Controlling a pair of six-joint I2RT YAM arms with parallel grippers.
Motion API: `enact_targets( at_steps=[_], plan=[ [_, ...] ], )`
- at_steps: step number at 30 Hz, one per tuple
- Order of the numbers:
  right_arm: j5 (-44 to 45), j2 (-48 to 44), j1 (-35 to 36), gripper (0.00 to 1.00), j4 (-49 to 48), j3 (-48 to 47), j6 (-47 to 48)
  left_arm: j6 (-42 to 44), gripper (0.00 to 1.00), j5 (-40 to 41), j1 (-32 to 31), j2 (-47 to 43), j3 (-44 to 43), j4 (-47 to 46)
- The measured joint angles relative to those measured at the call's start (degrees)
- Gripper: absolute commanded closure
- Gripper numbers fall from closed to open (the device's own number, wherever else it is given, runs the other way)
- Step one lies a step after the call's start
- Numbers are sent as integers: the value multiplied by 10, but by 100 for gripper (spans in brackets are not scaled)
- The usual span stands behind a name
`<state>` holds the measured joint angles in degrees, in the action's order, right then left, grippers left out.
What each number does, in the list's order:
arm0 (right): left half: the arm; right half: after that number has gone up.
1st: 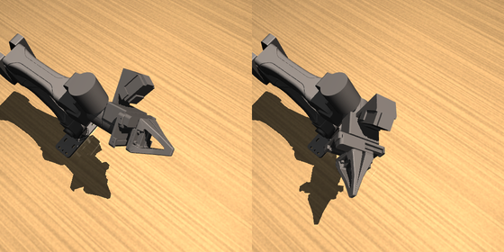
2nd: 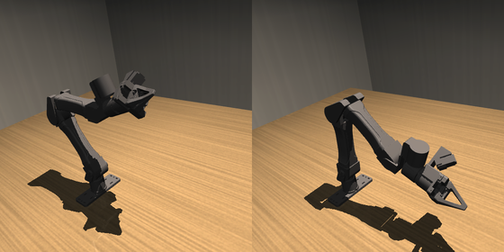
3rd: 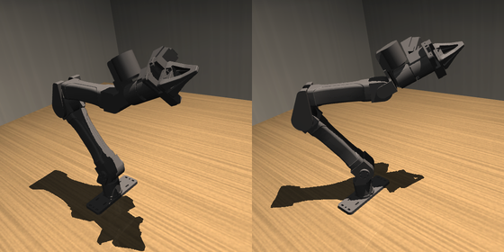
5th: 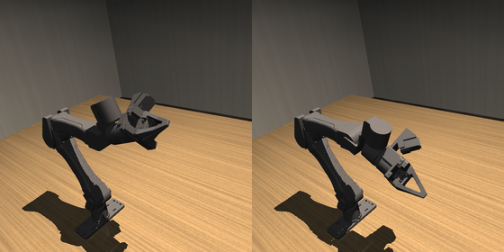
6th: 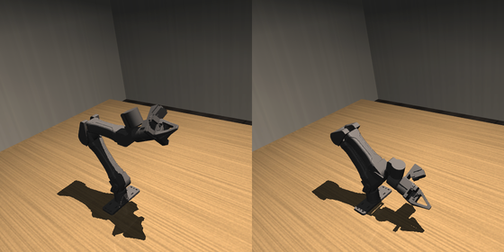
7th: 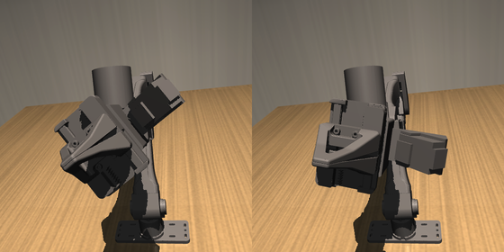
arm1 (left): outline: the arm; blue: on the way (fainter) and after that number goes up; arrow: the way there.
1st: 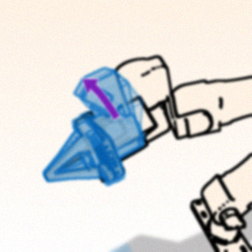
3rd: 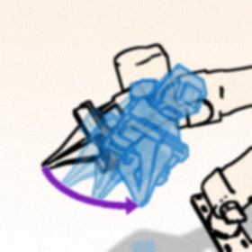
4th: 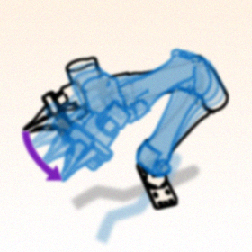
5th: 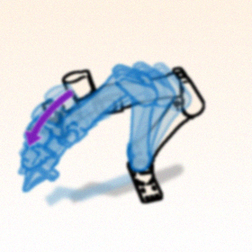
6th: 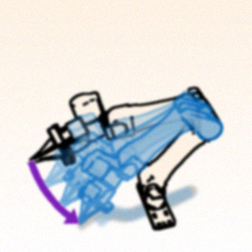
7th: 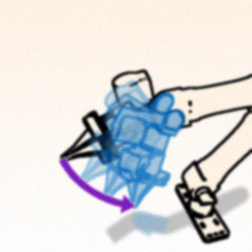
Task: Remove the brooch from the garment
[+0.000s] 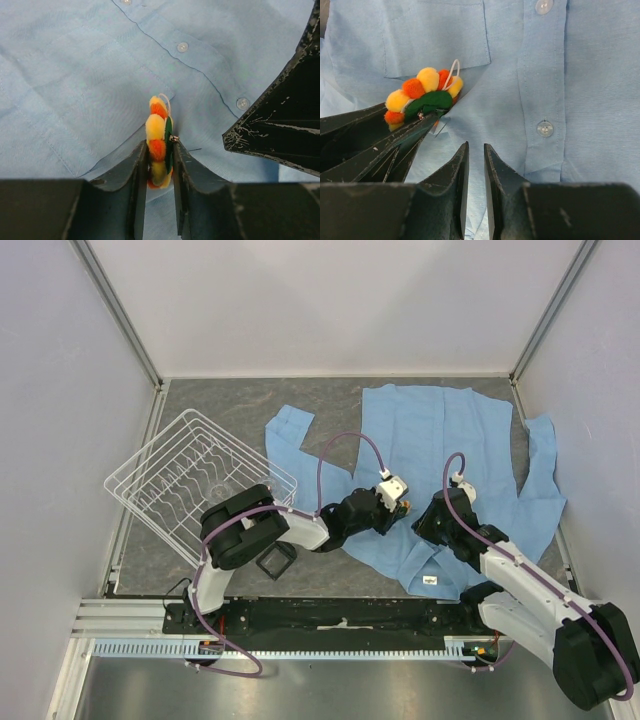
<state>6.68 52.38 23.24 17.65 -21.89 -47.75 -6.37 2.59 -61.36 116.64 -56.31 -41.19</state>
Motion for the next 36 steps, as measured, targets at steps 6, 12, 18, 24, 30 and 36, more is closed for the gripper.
enact_targets(
  at_steps=[6,12,18,24,30,36],
  plan=[
    [-4,2,0,75,0,0,1,-18,58,-14,0,0,0,-1],
    [-4,2,0,75,0,0,1,-28,58,-17,1,13,-11,0],
    [-4,2,0,75,0,0,2,-28,73,-17,1,21,-22,11],
    [-4,2,-2,75,-1,2,-5,-25,89,-15,0,22,-30,22],
    [-4,17,-3,78,-4,16,-50,27,98,9,-15,21,-33,30],
    [-11,30,-16,83,-4,29,-109,127,98,90,-65,22,-48,54]
  ],
)
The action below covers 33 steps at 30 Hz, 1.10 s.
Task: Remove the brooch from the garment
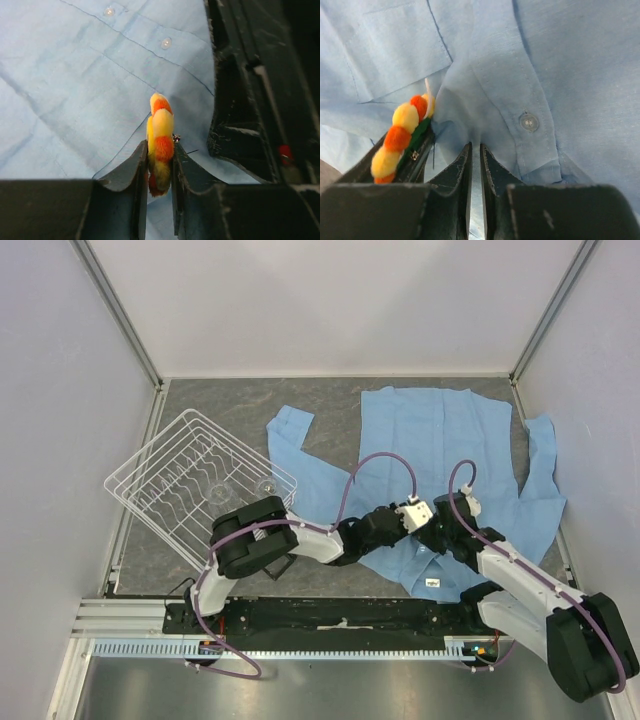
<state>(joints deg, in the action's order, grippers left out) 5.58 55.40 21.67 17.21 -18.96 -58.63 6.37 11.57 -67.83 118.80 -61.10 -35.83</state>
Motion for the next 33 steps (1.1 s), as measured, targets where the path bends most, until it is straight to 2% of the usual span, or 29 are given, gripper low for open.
enact_targets(
  at_steps=[11,18,26,30,33],
  plan=[
    [-39,-32,-40,83,-19,35,-87,198,98,151,-35,46,-35,-16],
    [-57,-39,-61,83,-19,42,-104,271,98,198,-32,67,-40,-26],
    [-69,-38,-65,83,-26,43,-89,275,98,206,-20,40,-40,-10],
    [-73,-37,-65,78,-32,43,-54,229,98,162,1,-47,-40,63],
    [-81,-37,-65,74,-33,38,-9,151,98,97,33,-137,-44,120]
  ],
)
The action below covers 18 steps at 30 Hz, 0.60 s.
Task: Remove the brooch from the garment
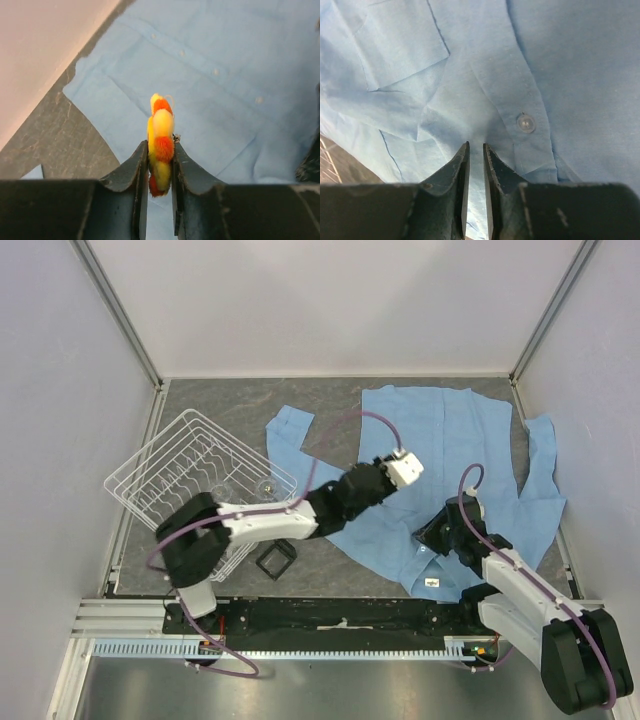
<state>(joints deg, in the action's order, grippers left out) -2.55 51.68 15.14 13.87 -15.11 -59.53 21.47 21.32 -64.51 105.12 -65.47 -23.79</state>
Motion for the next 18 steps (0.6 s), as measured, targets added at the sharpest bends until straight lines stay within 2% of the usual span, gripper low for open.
enact_targets(
  at_steps=[5,8,11,15,18],
  plan=[
    [-19,4,0,69,17,-30,104,-146,98,-113,60,-138,19,59],
    [-54,15,0,67,17,-61,168,-236,98,-193,87,-217,73,79],
    [-97,20,6,59,14,-81,223,-322,98,-282,116,-287,141,96],
    [-151,10,47,48,12,-98,280,-413,98,-380,156,-364,213,118],
    [-203,-22,74,45,6,-108,306,-473,98,-461,187,-412,251,122]
  ],
)
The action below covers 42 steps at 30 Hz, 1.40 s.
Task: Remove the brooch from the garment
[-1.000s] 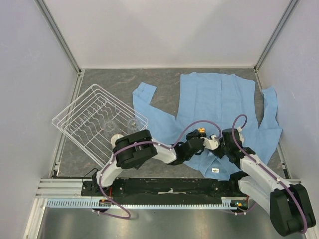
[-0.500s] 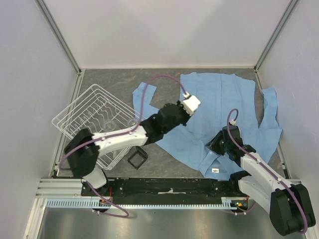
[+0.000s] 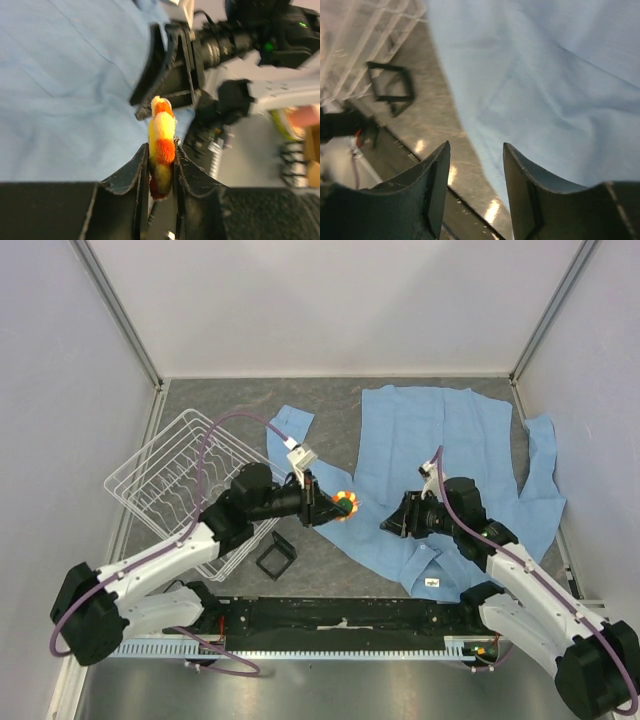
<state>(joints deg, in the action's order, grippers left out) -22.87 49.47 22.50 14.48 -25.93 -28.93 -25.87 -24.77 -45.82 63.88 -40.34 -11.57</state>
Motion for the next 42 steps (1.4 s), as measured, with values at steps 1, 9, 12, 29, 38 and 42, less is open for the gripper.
enact_targets(
  at_steps=[1,9,12,29,38,42],
  plan=[
    [-26,-9,2,45,-7,-3,4,-20,98,-28,9,-15,11,-1],
    [-217,-45,49,27,-110,-16,-49,-162,98,-197,36,-80,116,-78],
    [-255,-79,66,26,-155,-16,-92,-209,98,-220,38,-95,154,-127],
    [-179,0,223,56,-284,-17,-194,-348,98,-254,39,-62,202,-313],
    [-152,-2,224,58,-285,-17,-195,-354,98,-263,45,-33,200,-335],
    [-152,-2,224,59,-286,-17,-199,-354,98,-269,46,-30,197,-335]
  ],
)
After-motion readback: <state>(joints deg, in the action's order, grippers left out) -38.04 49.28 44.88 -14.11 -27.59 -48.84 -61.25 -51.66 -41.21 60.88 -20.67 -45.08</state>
